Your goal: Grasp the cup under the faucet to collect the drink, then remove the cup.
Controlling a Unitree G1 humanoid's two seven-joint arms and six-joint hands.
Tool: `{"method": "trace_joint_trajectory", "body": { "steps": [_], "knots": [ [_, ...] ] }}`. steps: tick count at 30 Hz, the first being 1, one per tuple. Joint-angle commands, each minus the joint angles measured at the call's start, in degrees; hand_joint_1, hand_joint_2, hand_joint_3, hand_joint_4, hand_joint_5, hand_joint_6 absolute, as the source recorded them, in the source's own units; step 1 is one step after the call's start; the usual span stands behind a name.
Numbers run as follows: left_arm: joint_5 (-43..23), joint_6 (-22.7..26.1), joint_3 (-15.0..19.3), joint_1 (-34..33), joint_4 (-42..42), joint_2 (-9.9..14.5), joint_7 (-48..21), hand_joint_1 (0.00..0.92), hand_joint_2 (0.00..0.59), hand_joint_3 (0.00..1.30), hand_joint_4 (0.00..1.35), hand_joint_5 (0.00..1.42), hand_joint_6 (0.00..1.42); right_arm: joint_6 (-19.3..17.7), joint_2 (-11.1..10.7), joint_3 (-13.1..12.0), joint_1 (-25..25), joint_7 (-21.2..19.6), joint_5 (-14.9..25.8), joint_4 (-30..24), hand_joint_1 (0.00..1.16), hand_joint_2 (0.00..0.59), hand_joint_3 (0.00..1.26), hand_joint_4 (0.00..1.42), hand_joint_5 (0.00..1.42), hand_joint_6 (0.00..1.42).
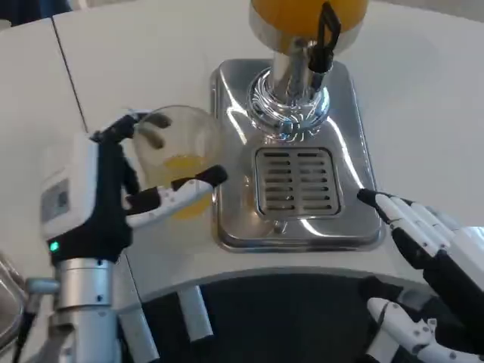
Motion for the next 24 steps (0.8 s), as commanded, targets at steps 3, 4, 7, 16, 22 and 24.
{"method": "trace_joint_trajectory", "body": {
  "steps": [3, 4, 7, 16, 22, 24],
  "knots": [
    [-1.88, -2.67, 2.23, 4.56, -8.40, 0.49, -3.44, 0.875, 0.000, 1.02, 1.09, 1.18, 1.42, 0.30, -0.24, 0.73, -1.50, -0.48, -1.53, 1.04, 0.16, 0.505, 0.00, 0.00, 0.00, 0.00],
    [-2.10, -2.85, 2.36, 5.24, -9.27, 0.49, -4.03, 0.875, 0.000, 1.02, 1.09, 1.18, 1.42, 0.37, -0.18, 0.84, -1.75, -0.48, -1.72, 1.09, 0.16, 0.506, 0.00, 0.00, 0.00, 0.00],
    [-2.78, -3.49, 2.87, 7.60, -11.98, 0.33, -5.70, 0.876, 0.000, 1.02, 1.09, 1.18, 1.42, 0.28, -0.04, 0.87, -2.05, -0.51, -2.19, 0.97, 0.16, 0.508, 0.00, 0.00, 0.00, 0.00],
    [-5.00, -8.67, 4.25, 18.82, -23.04, 0.30, -10.57, 0.881, 0.000, 1.02, 1.11, 1.18, 1.42, -3.84, -1.17, -0.14, -0.32, -1.69, -5.49, -0.76, 0.08, 0.571, 0.00, 0.00, 0.00, 0.00],
    [-5.73, -10.66, 4.24, 23.77, -28.49, -1.10, -13.36, 0.881, 0.000, 1.02, 1.11, 1.18, 1.42, -9.31, -0.83, -0.63, 1.82, -4.89, -8.70, -0.09, 0.00, 0.586, 0.00, 0.00, 0.00, 0.00],
    [-5.59, -11.29, 4.23, 24.61, -29.43, -1.43, -14.17, 0.881, 0.000, 1.02, 1.11, 1.18, 1.42, -10.94, -0.80, -1.00, 2.89, -5.93, -8.96, 0.41, 0.00, 0.586, 0.00, 0.00, 0.00, 0.00]
  ]
}}
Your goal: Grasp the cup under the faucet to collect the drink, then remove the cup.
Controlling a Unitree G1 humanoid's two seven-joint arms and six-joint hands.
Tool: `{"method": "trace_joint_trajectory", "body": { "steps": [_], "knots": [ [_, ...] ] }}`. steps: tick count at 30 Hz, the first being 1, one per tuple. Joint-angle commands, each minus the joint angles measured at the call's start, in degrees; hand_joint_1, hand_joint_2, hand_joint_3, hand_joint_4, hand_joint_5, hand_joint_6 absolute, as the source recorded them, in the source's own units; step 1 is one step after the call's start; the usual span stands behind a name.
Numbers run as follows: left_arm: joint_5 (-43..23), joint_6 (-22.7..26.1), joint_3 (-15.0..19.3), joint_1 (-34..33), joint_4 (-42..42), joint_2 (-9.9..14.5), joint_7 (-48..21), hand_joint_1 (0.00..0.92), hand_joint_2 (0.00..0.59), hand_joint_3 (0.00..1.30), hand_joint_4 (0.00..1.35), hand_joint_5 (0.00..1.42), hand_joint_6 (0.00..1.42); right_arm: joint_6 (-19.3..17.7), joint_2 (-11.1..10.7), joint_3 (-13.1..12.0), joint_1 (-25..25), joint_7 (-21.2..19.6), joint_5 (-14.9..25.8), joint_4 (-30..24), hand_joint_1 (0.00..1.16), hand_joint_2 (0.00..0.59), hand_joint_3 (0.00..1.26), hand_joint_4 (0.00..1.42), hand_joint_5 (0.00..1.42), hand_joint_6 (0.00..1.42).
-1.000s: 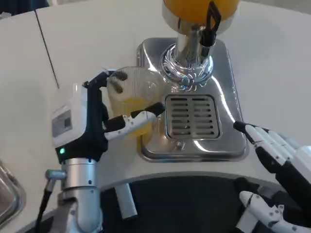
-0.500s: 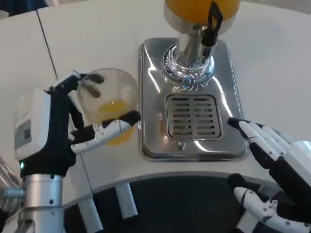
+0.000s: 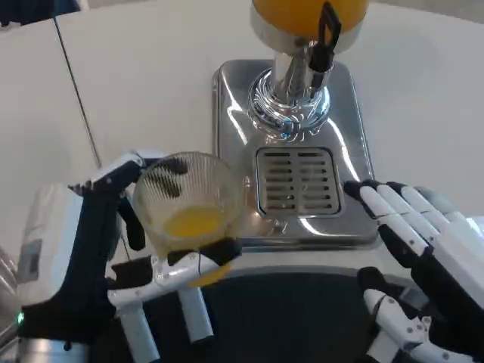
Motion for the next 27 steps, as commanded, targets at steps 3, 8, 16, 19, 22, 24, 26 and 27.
{"method": "trace_joint_trajectory", "body": {
  "steps": [3, 8, 16, 19, 22, 24, 26, 27],
  "knots": [
    [-1.12, -3.42, -0.05, 2.38, -4.09, -1.46, -2.31, 0.881, 0.000, 1.02, 1.11, 1.18, 1.42, -6.27, -0.16, -1.92, 4.57, -4.38, -1.11, 1.35, 0.00, 0.586, 0.00, 0.00, 0.00, 0.00],
    [-1.69, -5.60, -0.54, 5.59, -6.67, -1.78, -4.30, 0.881, 0.000, 1.02, 1.11, 1.18, 1.42, -11.38, -0.34, -3.11, 7.67, -6.89, -1.02, 2.51, 0.00, 0.586, 0.00, 0.00, 0.00, 0.00],
    [-3.19, -8.41, -0.48, 9.44, -9.36, -2.31, -7.41, 0.881, 0.000, 1.02, 1.11, 1.18, 1.42, -15.69, 1.13, -4.68, 11.39, -9.03, -0.28, 2.08, 0.00, 0.586, 0.00, 0.00, 0.00, 0.00],
    [-2.86, -10.41, -0.45, 10.75, -10.61, -2.21, -8.06, 0.881, 0.000, 1.02, 1.11, 1.18, 1.42, -15.54, 2.04, -4.60, 12.33, -8.73, 0.13, 1.28, 0.00, 0.586, 0.00, 0.00, 0.00, 0.00],
    [-2.63, -13.07, -0.22, 12.74, -11.52, -1.83, -8.55, 0.881, 0.000, 1.02, 1.11, 1.18, 1.42, -14.29, 2.95, -3.55, 12.10, -7.74, 0.20, 1.12, 0.00, 0.586, 0.00, 0.00, 0.00, 0.00],
    [-3.01, -13.40, -0.23, 13.34, -11.61, -2.40, -8.98, 0.881, 0.000, 1.02, 1.11, 1.18, 1.42, -13.77, 3.41, -2.99, 11.73, -7.20, -0.17, 1.01, 0.00, 0.586, 0.00, 0.00, 0.00, 0.00],
    [-3.05, -13.64, -0.07, 13.27, -11.65, -2.89, -9.23, 0.881, 0.000, 1.02, 1.11, 1.18, 1.42, -13.13, 3.84, -2.29, 11.31, -6.65, -0.59, 0.71, 0.00, 0.586, 0.00, 0.00, 0.00, 0.00],
    [-2.88, -13.98, 0.15, 12.95, -11.65, -3.00, -9.20, 0.881, 0.000, 1.02, 1.11, 1.18, 1.42, -12.77, 4.05, -1.83, 11.03, -6.29, -0.81, 0.35, 0.00, 0.586, 0.00, 0.00, 0.00, 0.00]
  ]
}}
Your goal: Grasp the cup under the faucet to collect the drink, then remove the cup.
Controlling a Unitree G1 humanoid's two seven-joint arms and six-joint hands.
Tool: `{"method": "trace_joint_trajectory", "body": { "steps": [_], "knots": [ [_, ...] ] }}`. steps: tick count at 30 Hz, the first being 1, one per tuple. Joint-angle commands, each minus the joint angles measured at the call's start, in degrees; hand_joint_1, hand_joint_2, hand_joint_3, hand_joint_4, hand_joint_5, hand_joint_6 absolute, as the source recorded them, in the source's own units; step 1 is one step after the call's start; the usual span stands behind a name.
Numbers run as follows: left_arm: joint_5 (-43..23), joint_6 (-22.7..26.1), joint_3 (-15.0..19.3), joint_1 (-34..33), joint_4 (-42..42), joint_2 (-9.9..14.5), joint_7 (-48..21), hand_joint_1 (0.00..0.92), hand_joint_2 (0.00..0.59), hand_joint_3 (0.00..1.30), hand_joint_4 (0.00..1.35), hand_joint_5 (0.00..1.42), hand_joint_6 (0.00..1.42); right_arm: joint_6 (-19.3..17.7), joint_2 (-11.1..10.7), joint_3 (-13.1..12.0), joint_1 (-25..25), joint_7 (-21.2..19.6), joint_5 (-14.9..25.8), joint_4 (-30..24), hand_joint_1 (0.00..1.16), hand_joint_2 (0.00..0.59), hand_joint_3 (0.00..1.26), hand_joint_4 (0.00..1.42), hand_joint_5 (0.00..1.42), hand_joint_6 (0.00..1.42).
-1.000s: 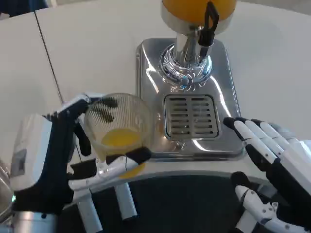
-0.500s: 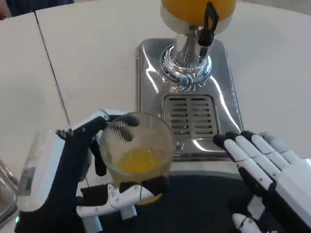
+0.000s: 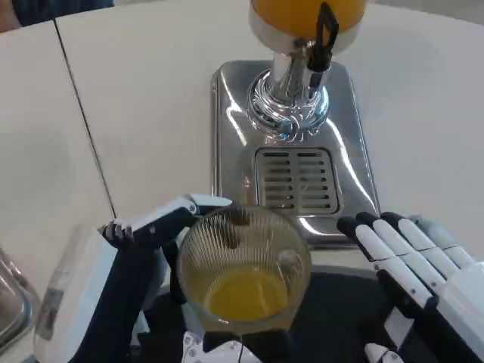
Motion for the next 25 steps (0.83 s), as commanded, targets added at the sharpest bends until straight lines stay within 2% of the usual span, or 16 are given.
{"method": "trace_joint_trajectory", "body": {
  "steps": [1, 7, 14, 25],
  "knots": [
    [-0.78, -2.60, 0.35, -0.35, -1.22, -0.84, -0.22, 0.881, 0.000, 1.02, 1.11, 1.18, 1.42, 1.58, 0.94, 1.57, -0.51, 1.61, -0.72, -1.58, 0.00, 0.586, 0.00, 0.00, 0.00, 0.00],
    [-1.82, -2.68, 1.14, -0.96, 0.16, -0.79, -0.89, 0.882, 0.000, 1.02, 1.11, 1.18, 1.42, 2.85, 2.13, 2.85, -0.83, 2.49, -1.66, -3.25, 0.00, 0.586, 0.00, 0.00, 0.00, 0.00],
    [-1.59, -2.35, 0.61, -1.25, -0.11, -1.66, -1.26, 0.883, 0.000, 1.03, 1.11, 1.18, 1.42, 2.46, 3.26, 3.59, 1.18, 1.91, -2.36, -3.77, 0.00, 0.586, 0.00, 0.00, 0.00, 0.00],
    [-1.05, -2.15, 0.19, -1.41, 0.06, -2.73, -1.29, 0.890, 0.000, 1.03, 1.11, 1.18, 1.42, 2.49, 3.36, 4.52, 0.22, 2.65, -2.76, -4.06, 0.00, 0.586, 0.00, 0.00, 0.00, 0.00]
  ]
}}
